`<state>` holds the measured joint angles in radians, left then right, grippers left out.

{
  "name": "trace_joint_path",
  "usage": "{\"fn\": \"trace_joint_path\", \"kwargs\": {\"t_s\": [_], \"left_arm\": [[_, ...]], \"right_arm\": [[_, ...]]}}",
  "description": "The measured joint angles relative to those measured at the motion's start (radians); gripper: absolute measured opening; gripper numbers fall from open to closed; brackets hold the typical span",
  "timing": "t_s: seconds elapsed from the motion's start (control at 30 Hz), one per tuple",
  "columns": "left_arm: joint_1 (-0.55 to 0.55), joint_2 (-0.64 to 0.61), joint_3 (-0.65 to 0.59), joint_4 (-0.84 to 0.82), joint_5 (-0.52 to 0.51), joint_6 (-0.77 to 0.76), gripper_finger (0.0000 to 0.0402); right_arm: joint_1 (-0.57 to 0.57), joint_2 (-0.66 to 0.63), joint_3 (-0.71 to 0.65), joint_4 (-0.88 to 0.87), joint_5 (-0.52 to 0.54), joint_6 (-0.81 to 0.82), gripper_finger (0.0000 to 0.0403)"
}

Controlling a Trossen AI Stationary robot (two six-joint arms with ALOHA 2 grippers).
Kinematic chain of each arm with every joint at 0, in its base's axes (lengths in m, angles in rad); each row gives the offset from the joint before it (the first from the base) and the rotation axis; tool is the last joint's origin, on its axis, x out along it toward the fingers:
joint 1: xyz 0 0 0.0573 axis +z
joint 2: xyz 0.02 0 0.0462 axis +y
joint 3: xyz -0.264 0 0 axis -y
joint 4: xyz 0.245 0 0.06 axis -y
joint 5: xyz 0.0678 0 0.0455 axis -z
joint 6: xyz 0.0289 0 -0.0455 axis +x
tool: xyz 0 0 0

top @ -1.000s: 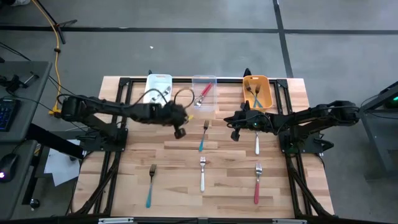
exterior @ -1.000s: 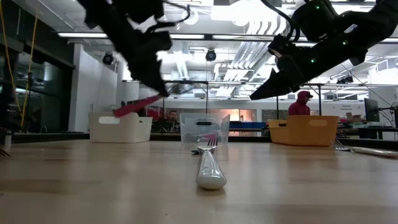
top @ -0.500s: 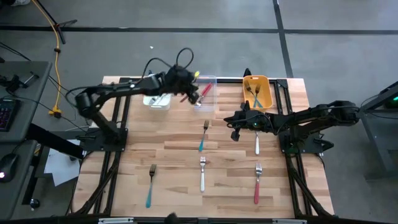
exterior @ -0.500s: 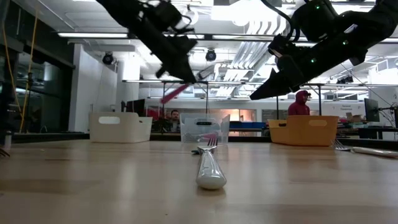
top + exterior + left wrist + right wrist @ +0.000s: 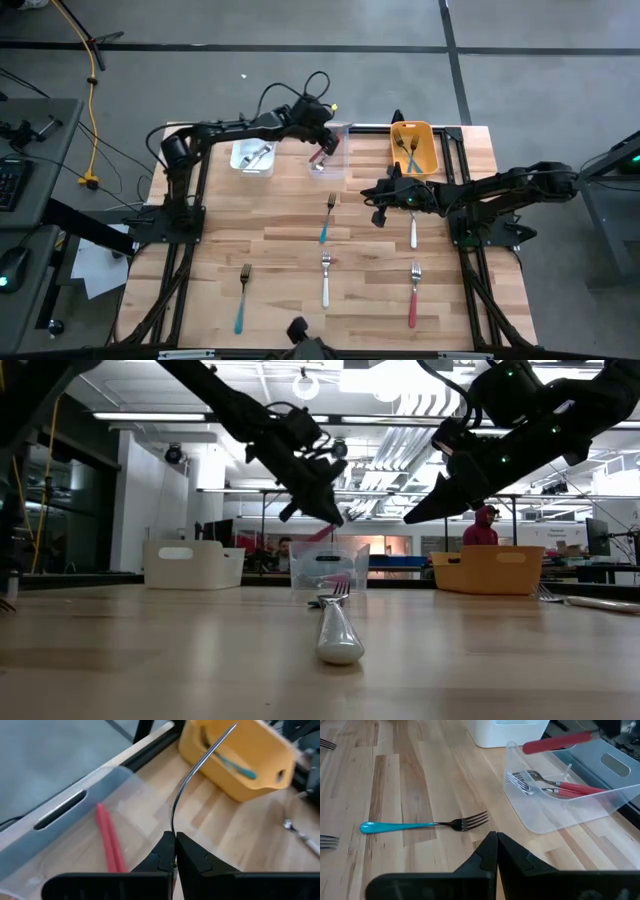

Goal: Sort silverware by color (type)
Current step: Put the top pink fork into the transparent bin, then put the top white fork into the white bin

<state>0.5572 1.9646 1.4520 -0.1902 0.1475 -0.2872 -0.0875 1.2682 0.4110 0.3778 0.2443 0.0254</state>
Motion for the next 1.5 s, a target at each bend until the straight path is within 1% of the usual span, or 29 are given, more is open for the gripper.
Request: {"fn": "trace_joint_path", "kwargs": {"t_s": [0.4, 0.67, 0.77, 0.83, 0.9, 0.93, 1.0, 1.07, 1.27, 1.37, 1.5], "left_arm": [[0.034, 0.073, 0.0, -0.019, -0.003, -0.037, 0.0002], [0.034, 0.066, 0.001, 0.002, -0.003, -0.037, 0.0038], [0.034, 0.066, 0.001, -0.018, -0.003, -0.009, 0.0055], [0.031, 0.066, 0.001, -0.027, -0.005, 0.052, 0.0065], [0.025, 0.066, 0.001, -0.048, -0.029, 0.102, 0.0069], [0.02, 0.066, 0.0, -0.055, -0.06, 0.118, 0.0069], [0.007, 0.066, 0.0, -0.054, -0.123, 0.158, 0.0063], [-0.011, 0.066, 0.0, -0.05, -0.158, 0.195, 0.0051], [-0.055, 0.039, -0.014, -0.038, -0.199, 0.279, 0.0016], [-0.065, -0.012, -0.089, 0.058, -0.18, 0.291, 0.0005], [-0.069, -0.126, -0.252, 0.206, -0.148, 0.292, 0.0001]], "right_arm": [[0.0, 0.0, 0.0, -0.002, 0.0, 0.0, 0.0], [0.0, 0.0, 0.0, -0.004, 0.0, 0.0, 0.0], [0.0, 0.0, 0.0, -0.023, 0.0, 0.0, 0.0], [0.0, 0.0, -0.001, -0.037, 0.0, 0.0, 0.0], [0.0, 0.0, -0.001, -0.045, 0.0, 0.002, 0.0], [0.0, 0.0, -0.001, -0.047, 0.0, 0.004, 0.0], [0.0, 0.0, -0.001, -0.047, 0.0, 0.013, 0.0], [0.0, 0.0, -0.001, -0.052, 0.0, 0.019, 0.0], [0.0, 0.0, -0.001, -0.055, 0.0, 0.002, 0.0], [-0.001, 0.0, -0.001, -0.025, 0.0, -0.008, 0.0], [-0.007, 0.021, -0.001, 0.056, -0.006, -0.05, 0.0]]}}
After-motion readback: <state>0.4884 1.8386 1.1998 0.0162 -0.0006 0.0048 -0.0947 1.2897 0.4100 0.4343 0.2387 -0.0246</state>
